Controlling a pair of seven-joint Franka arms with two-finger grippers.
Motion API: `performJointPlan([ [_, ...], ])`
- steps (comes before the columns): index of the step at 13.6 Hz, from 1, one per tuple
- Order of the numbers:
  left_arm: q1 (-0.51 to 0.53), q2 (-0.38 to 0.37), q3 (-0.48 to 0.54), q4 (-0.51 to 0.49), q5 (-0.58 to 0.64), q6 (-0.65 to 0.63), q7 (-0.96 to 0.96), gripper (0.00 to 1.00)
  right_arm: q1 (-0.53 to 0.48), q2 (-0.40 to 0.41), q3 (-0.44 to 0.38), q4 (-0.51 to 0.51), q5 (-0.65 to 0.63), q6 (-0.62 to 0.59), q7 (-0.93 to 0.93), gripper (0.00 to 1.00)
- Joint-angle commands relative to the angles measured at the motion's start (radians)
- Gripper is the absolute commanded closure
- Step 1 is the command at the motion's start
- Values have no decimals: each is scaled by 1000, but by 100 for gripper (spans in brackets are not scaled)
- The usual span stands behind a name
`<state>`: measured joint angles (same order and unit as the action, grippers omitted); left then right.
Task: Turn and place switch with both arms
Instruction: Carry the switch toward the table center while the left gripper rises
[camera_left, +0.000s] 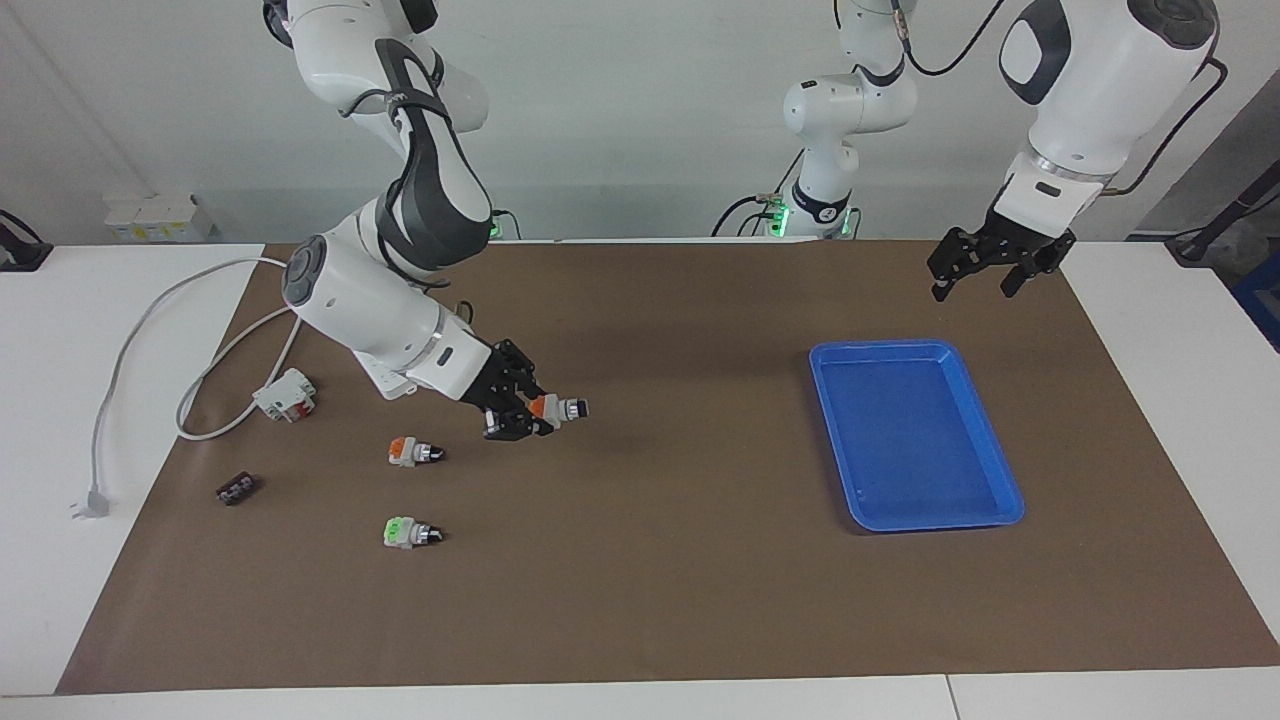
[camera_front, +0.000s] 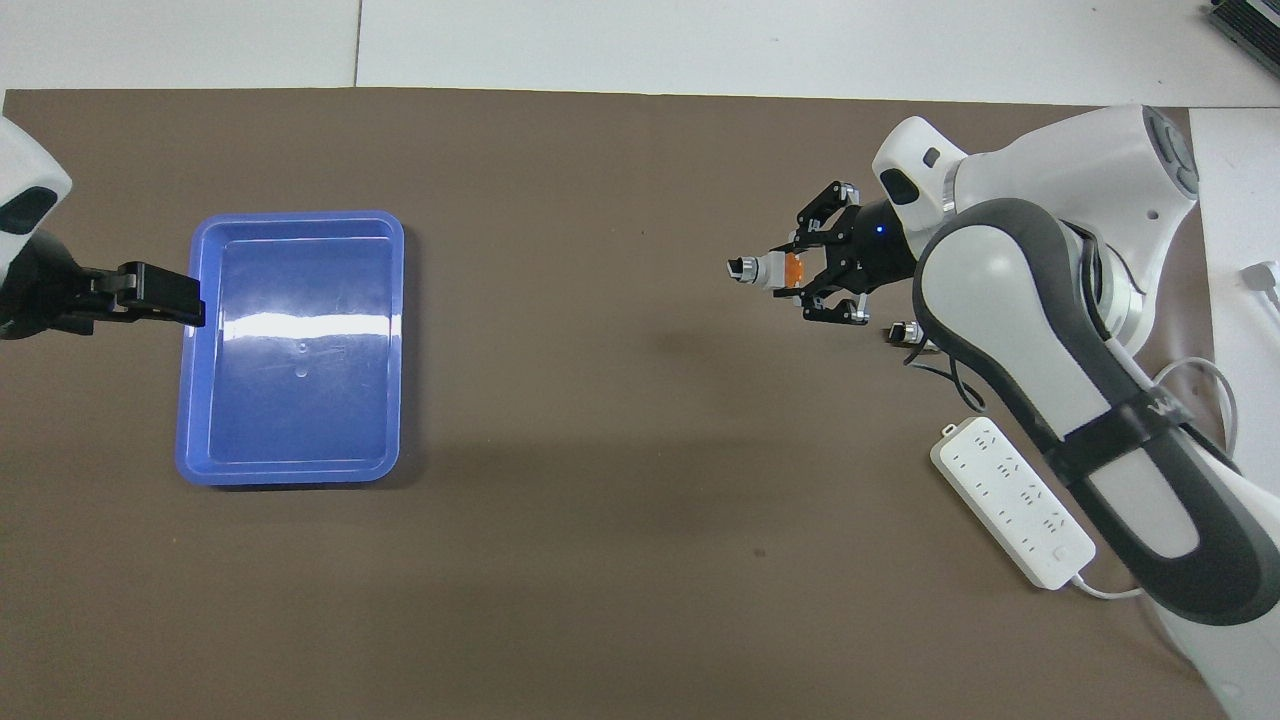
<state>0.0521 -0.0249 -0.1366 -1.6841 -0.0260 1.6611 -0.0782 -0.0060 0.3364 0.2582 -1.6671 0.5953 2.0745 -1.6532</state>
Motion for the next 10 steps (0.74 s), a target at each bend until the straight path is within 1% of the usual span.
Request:
performJointPlan([
  [1, -66, -75, 6, -124, -8, 70, -2, 1, 15, -49, 4, -36, 51, -5, 4, 100],
  [2, -72, -75, 6, -135, -9, 118, -6, 0, 27, -51, 4, -40, 52, -5, 3, 100],
  [3, -87, -75, 5, -137, -15, 118, -21, 0, 50, -56, 4, -42, 57, 7, 9, 100],
  [5, -119, -75, 6, -137, -26, 137, -125, 0, 70, -59, 4, -46, 136, 44, 0, 100],
  [6, -127, -73, 5, -137, -31, 170, -174, 0, 87, -63, 4, -49, 161, 71, -5, 100],
  [7, -127, -72, 6, -144, -117, 210, -208, 0, 102, -69, 4, -52, 211, 102, -5, 100],
  [8, -117, -73, 11, -163, -256, 242, -216, 0, 125, -73, 4, -59, 257, 134, -7, 100],
  [9, -117, -75, 11, -177, -335, 270, -222, 0, 132, -74, 4, -60, 290, 165, -13, 100],
  [10, -118, -75, 9, -183, -363, 275, -247, 0, 144, -79, 4, -62, 328, 179, -31, 100],
])
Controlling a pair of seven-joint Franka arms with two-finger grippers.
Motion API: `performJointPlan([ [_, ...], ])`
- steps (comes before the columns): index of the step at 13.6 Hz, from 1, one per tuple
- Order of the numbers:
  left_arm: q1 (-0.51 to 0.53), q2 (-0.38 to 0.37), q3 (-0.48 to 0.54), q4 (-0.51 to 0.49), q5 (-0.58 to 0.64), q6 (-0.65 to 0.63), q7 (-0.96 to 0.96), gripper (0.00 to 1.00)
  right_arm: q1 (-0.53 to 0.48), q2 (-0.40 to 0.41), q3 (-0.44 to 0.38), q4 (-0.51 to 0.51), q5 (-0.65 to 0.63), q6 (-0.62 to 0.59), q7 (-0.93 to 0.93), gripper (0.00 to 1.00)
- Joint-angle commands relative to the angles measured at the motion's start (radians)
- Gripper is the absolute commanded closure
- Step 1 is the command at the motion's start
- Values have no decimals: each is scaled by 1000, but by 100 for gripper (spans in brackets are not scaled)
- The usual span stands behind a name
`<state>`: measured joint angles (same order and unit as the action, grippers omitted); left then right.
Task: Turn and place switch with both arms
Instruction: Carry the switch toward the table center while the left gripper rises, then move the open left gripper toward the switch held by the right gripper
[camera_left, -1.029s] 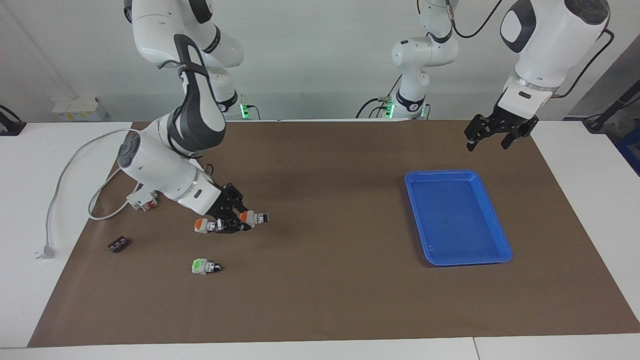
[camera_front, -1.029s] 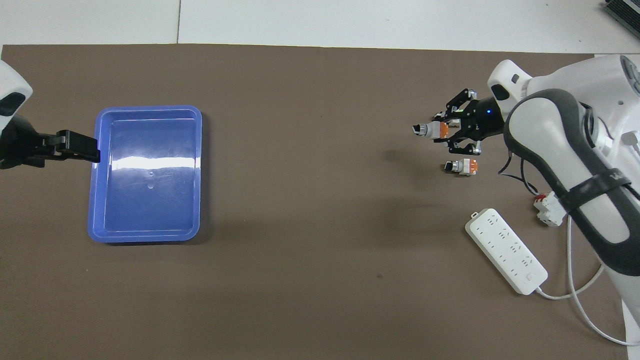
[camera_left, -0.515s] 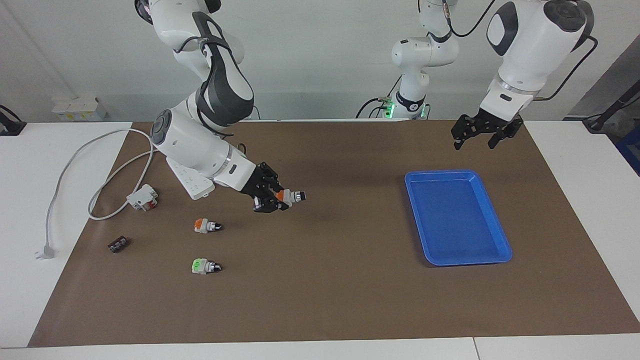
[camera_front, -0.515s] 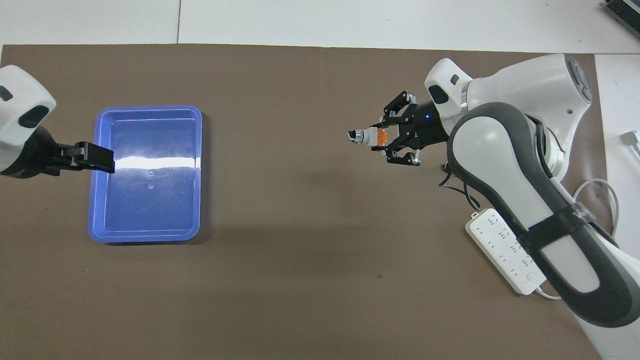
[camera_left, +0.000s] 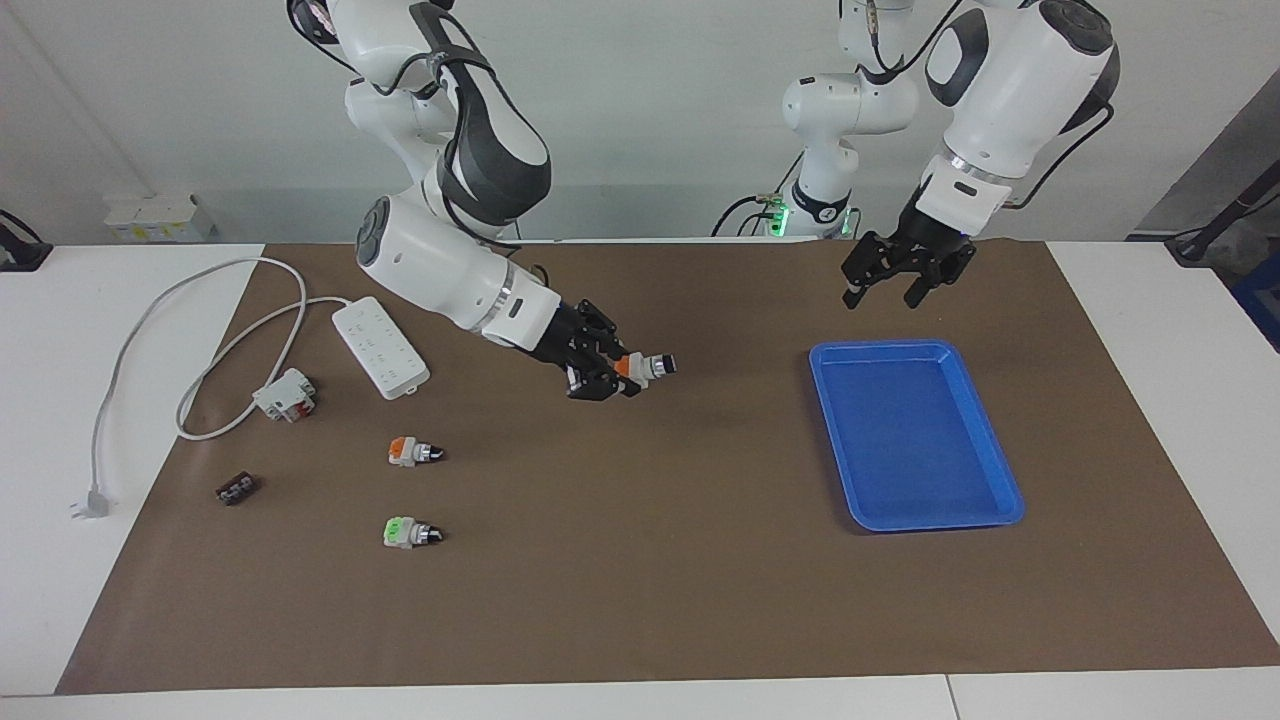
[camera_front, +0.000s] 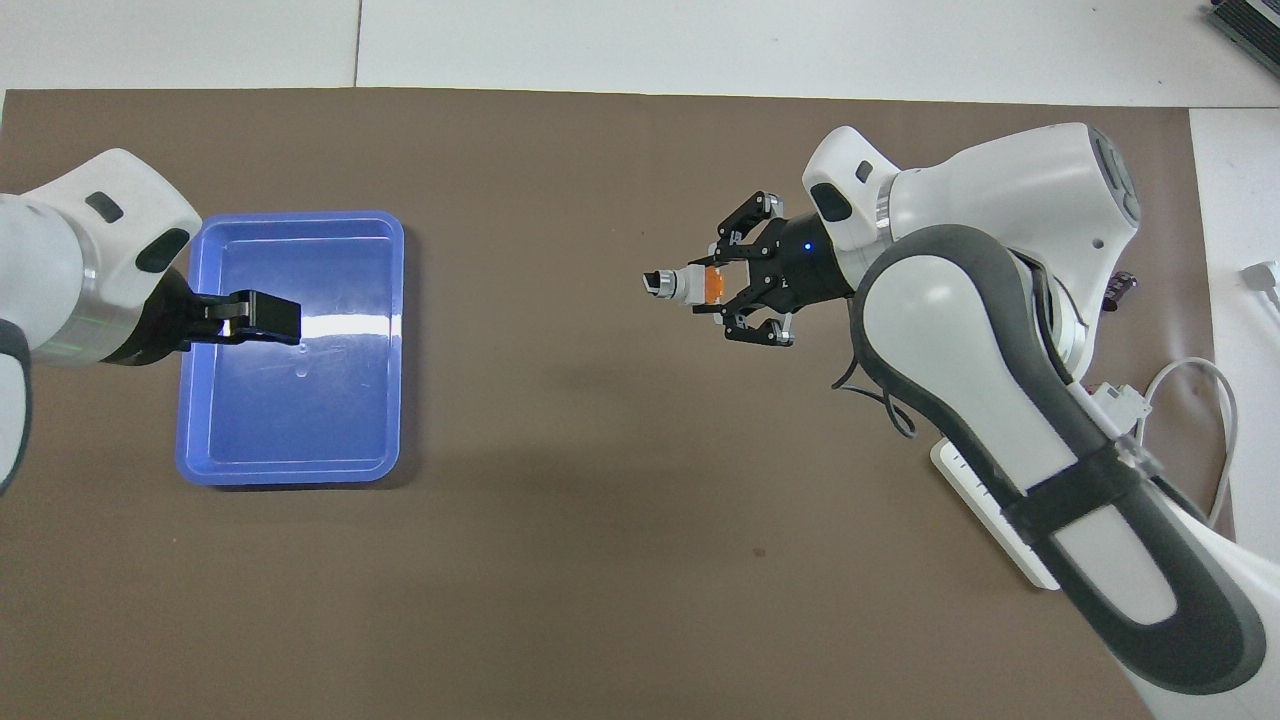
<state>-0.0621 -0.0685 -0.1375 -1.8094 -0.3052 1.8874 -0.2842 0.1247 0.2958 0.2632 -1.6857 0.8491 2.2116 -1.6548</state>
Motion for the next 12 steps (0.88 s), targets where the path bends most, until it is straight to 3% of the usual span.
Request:
performJointPlan([
  [1, -16, -28, 7, -62, -103, 65, -77, 1, 24, -47, -1, -48, 131, 49, -48, 100],
  [5, -50, -17, 7, -102, -378, 153, -124, 10, 30, -86, -1, -106, 240, 79, -114, 100],
  [6, -59, -16, 7, -102, -423, 153, -157, 16, 30, -92, -1, -112, 252, 79, -115, 100],
  [9, -97, -10, 7, -102, -558, 208, -208, 39, 30, -99, -1, -129, 284, 79, -131, 100],
  [12, -172, 47, 6, -90, -635, 324, -250, 70, 30, -104, -1, -140, 283, 80, -131, 100],
])
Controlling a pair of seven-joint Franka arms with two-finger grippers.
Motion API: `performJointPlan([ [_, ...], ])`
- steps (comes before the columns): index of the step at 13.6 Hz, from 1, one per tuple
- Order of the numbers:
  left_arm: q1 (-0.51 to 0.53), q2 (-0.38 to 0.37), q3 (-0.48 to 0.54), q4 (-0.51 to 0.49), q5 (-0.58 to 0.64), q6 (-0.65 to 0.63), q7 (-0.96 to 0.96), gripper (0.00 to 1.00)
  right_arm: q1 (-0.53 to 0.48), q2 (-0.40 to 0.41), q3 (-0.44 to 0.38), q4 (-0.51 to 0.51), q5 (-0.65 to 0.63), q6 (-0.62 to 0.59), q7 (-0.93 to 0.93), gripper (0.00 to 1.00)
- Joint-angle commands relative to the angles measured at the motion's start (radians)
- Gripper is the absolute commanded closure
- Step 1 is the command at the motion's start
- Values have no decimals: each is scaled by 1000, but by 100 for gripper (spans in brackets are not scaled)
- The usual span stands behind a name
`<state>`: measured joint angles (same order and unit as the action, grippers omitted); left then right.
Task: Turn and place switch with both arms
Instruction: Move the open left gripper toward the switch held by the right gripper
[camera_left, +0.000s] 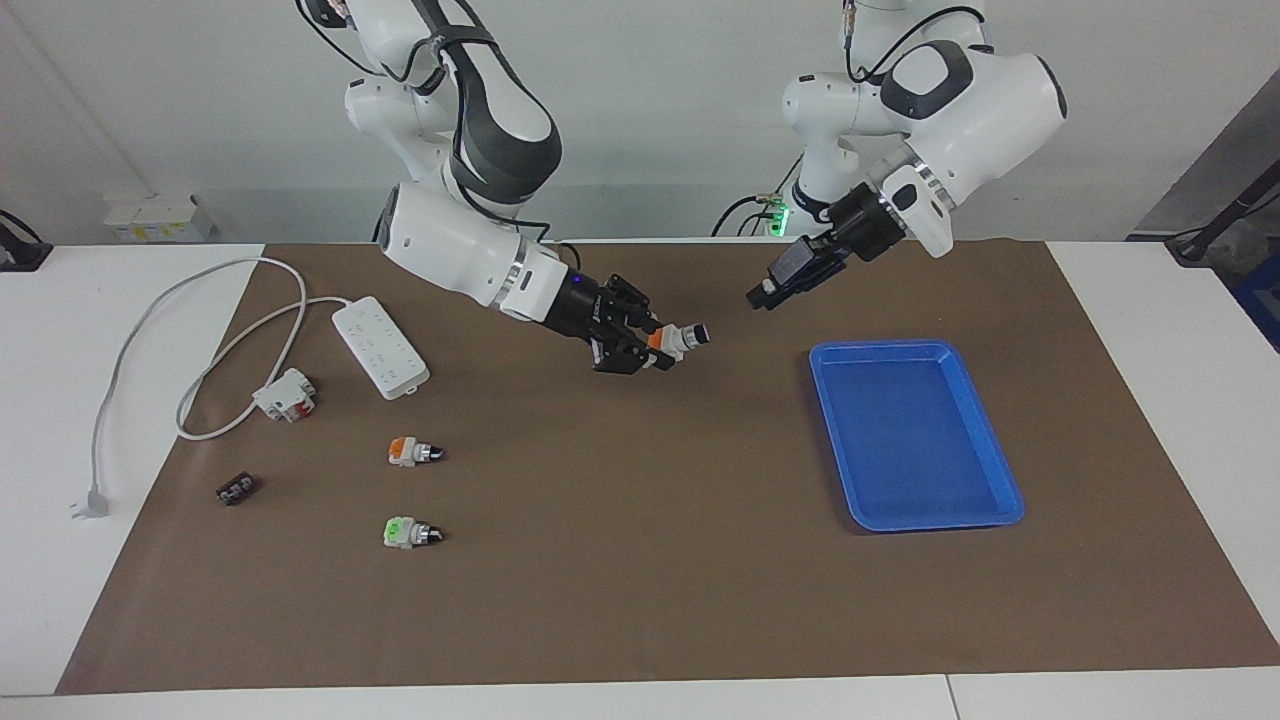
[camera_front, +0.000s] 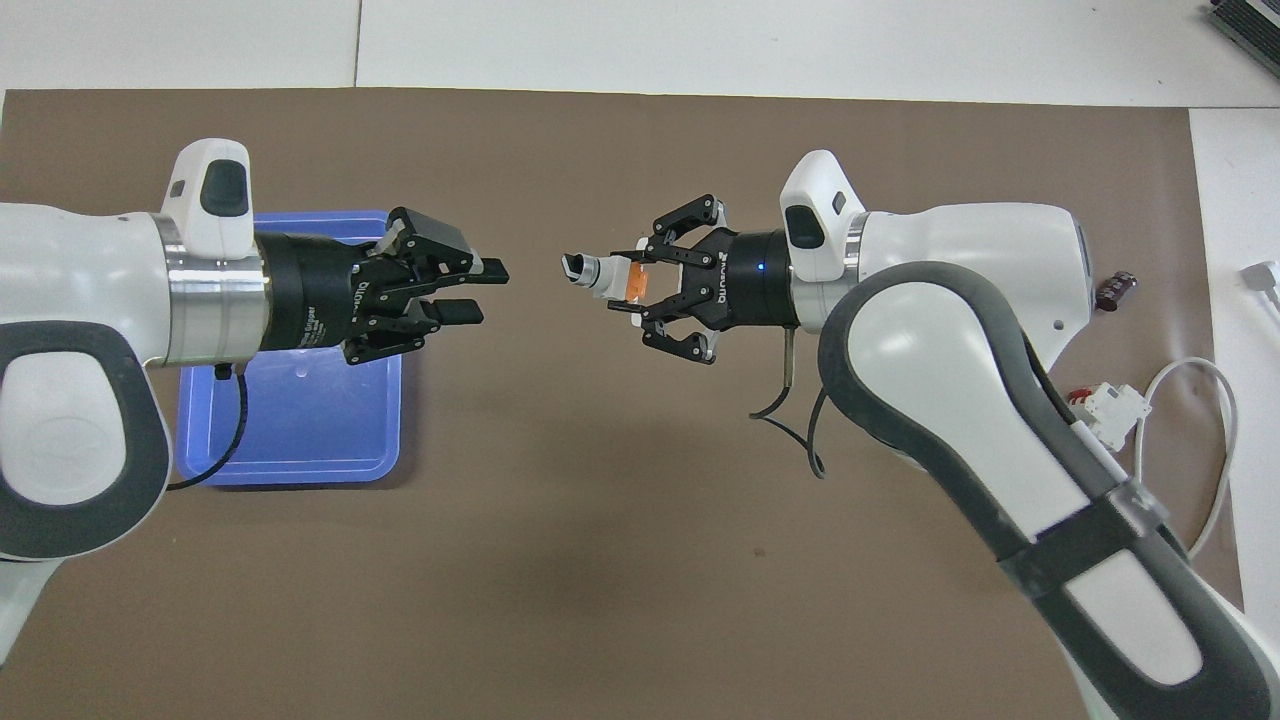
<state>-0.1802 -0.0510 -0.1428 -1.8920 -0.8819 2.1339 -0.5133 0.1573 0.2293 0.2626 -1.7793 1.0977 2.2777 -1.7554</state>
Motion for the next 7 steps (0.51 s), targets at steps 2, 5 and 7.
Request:
performJointPlan([
  [2, -58, 63, 11, 20, -65, 90, -20, 79, -2, -41, 0, -51, 36, 23, -39, 100],
  [5, -70, 74, 11, 24, -65, 95, -17, 84, -2, -41, 0, -52, 36, 29, -41, 100],
  [7, -73, 88, 11, 28, -65, 113, -17, 84, -2, -41, 0, -52, 36, 29, -41, 100],
])
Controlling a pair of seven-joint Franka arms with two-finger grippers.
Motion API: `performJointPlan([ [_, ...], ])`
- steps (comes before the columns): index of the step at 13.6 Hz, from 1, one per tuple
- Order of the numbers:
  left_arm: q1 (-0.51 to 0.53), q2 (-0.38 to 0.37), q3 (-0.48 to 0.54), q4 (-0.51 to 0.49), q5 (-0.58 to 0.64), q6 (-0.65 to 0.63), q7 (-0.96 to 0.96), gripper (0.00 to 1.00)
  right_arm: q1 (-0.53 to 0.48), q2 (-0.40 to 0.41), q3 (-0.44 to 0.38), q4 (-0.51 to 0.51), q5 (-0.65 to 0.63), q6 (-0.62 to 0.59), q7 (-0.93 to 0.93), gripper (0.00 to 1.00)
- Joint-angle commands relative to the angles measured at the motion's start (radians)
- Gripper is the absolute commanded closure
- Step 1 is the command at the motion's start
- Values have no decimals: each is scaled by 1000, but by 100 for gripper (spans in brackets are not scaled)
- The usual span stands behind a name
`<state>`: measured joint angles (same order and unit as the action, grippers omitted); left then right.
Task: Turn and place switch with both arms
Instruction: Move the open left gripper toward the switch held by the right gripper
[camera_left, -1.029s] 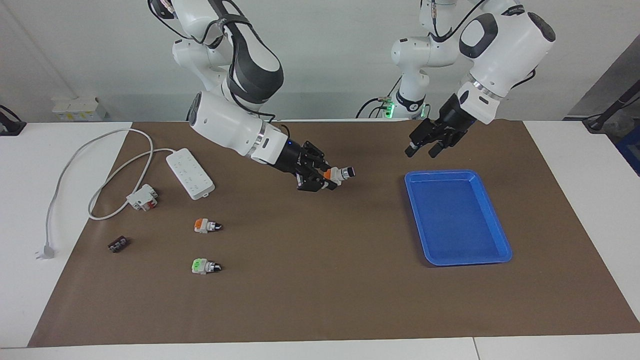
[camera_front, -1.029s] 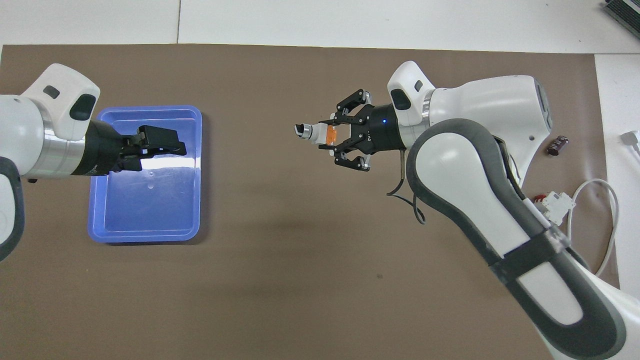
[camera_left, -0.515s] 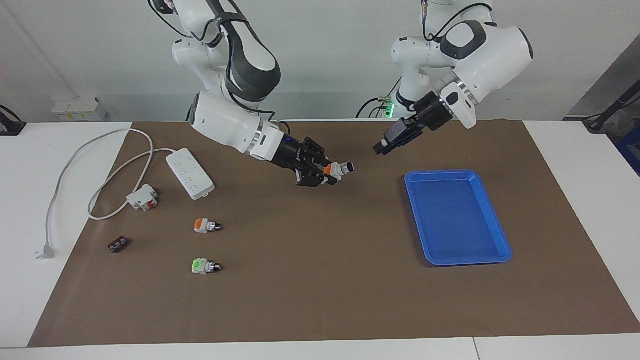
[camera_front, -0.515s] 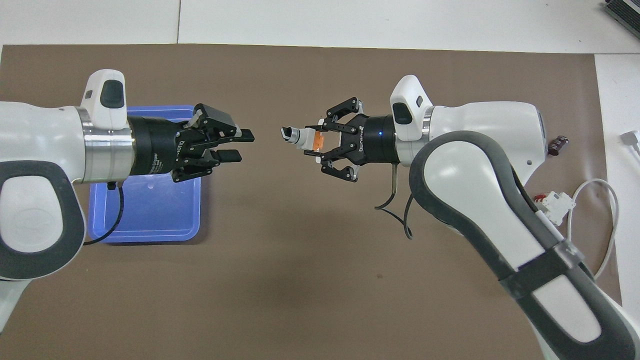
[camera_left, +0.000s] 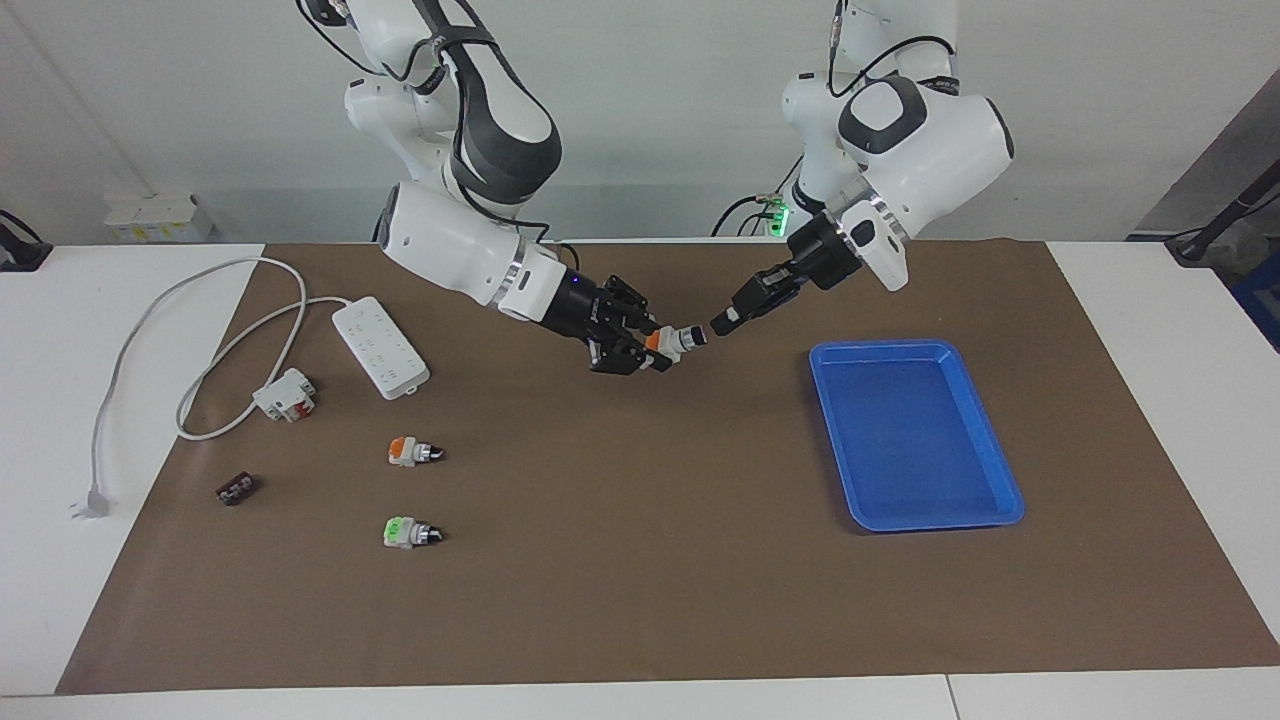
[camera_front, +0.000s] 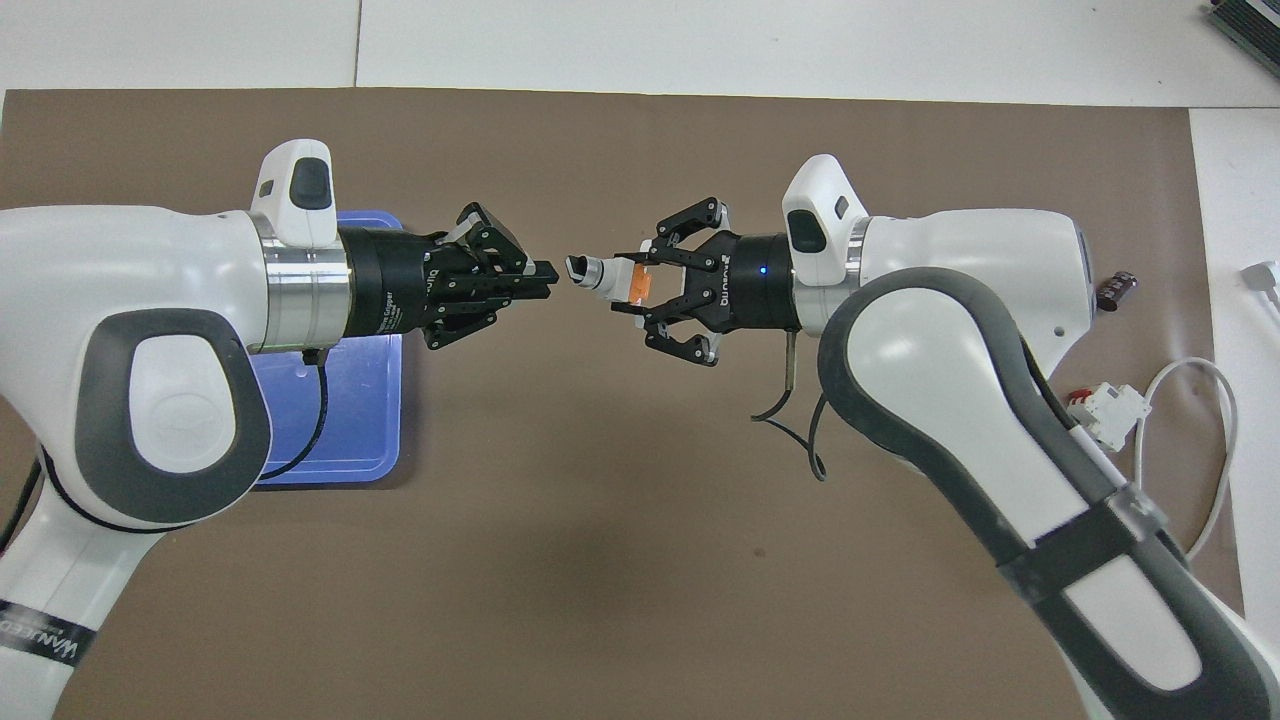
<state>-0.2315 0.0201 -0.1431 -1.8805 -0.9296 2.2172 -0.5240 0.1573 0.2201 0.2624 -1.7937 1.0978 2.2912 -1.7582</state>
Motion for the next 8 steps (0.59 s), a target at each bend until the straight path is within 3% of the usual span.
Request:
performJointPlan([
  [1, -22, 20, 8, 18, -17, 42, -7, 82, -2, -31, 0, -38, 36, 16, -38, 100],
  [4, -22, 24, -6, 23, -18, 62, -7, 74, -4, -31, 0, -38, 36, 16, -38, 100],
  [8, -46, 24, -12, 23, -18, 87, -7, 73, -4, -31, 0, -39, 36, 16, -38, 100],
])
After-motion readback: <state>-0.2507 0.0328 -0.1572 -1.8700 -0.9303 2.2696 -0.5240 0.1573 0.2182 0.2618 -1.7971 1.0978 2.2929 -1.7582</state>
